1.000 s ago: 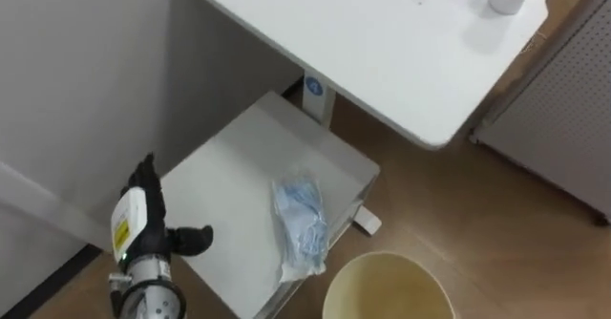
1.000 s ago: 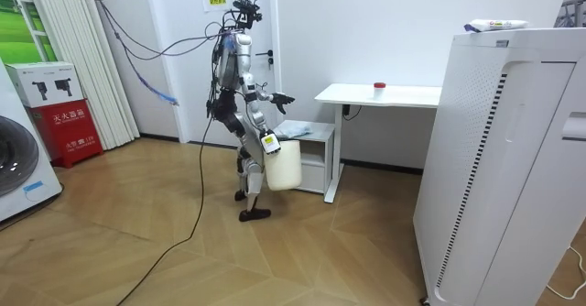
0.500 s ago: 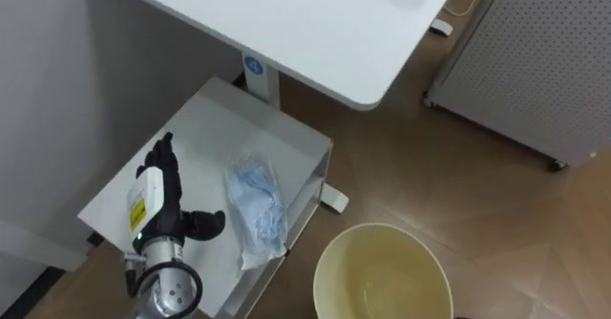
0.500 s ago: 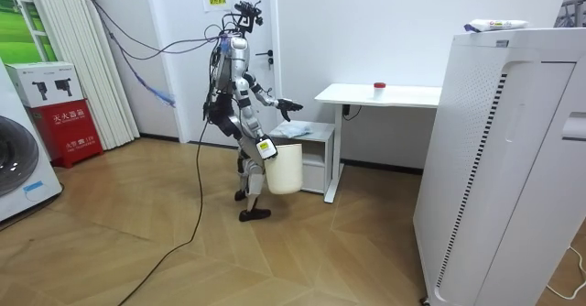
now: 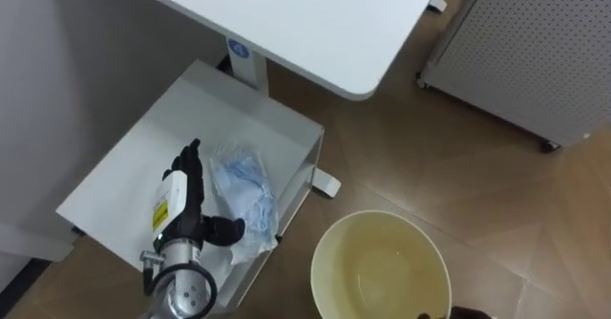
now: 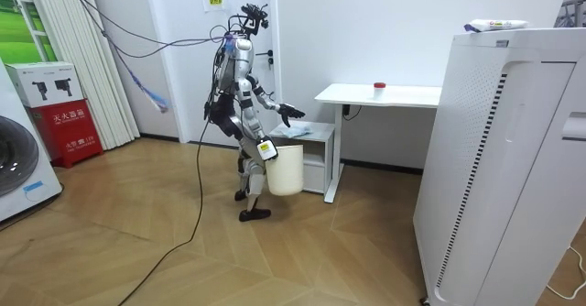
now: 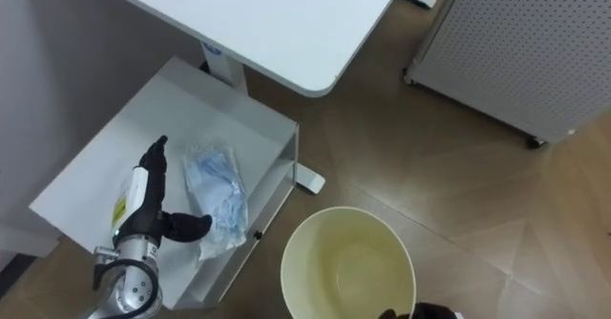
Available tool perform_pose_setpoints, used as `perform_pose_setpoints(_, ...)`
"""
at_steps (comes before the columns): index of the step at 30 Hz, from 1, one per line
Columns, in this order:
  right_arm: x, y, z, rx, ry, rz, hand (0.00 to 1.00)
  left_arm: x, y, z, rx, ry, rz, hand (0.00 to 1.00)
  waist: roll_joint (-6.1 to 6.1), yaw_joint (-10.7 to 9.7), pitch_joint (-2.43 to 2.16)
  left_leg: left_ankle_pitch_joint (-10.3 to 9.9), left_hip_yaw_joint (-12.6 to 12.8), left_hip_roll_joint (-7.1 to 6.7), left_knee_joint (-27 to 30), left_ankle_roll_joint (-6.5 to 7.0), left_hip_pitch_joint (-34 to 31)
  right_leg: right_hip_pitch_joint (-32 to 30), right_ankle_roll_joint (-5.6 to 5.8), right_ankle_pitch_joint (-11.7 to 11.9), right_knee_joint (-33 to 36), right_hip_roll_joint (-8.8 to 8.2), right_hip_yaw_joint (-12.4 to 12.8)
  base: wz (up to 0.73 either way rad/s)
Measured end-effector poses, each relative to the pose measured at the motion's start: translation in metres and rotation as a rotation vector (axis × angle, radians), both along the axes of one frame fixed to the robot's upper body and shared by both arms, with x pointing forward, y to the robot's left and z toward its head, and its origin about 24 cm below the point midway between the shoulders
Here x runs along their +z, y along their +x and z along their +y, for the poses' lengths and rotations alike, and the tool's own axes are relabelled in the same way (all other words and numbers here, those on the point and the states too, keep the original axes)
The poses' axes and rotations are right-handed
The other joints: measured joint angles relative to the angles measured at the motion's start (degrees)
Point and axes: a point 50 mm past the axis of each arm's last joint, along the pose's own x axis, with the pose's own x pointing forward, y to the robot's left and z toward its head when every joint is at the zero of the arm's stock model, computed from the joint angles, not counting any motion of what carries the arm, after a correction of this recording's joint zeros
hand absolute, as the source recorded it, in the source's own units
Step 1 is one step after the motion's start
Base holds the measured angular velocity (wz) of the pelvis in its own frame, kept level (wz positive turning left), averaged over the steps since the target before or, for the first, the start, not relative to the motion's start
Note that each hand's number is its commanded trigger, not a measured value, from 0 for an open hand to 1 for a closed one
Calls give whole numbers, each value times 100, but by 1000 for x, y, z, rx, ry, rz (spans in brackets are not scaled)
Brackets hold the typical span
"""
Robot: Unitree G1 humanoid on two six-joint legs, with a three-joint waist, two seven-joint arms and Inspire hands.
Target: Pick garbage
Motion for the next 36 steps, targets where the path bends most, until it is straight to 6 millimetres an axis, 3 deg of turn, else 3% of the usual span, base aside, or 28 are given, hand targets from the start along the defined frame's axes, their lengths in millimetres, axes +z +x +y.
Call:
perform_pose_setpoints(11, 3, 5, 5, 9, 14, -24, 100, 1, 1, 2, 4, 9, 5, 0, -36, -210, 1, -59, -36, 31, 154, 24, -290, -245, 10, -14, 88, 28, 13, 0)
perform_pose_setpoints(18, 7, 10, 5, -14, 33, -53, 100, 5, 5, 9, -34, 140, 5, 0, -47, -278, 0, -81, 57, 91, 228, 46, -536, -547, 15, -12, 185, 23, 62, -4)
perform_pose_setpoints(19, 7, 10, 5, -19, 37, -51, 100, 5, 5, 10, -39, 151, 7, 20, -47, -283, 0, -81, 58, 93, 242, 46, -551, -559, 15, -12, 188, 24, 60, -3)
perform_pose_setpoints(20, 7, 9, 4, -21, 44, -46, 100, 5, 5, 10, -50, 181, 9, 100, -47, -285, 0, -89, 62, 95, 275, 47, -591, -590, 5, -19, 205, 31, 51, 0)
perform_pose_setpoints(30, 10, 12, -5, -56, 78, -39, 100, 15, 19, -8, -229, 532, 32, 100, -22, -280, 13, -109, 108, 97, 336, 52, -774, -852, 3, -55, 381, 25, 134, -1)
perform_pose_setpoints(36, 10, 13, -4, -71, 100, -37, 100, 19, 25, -11, -252, 583, 48, 100, -13, -288, 17, -110, 102, 87, 331, 50, -774, -849, -1, -52, 378, 25, 132, 0)
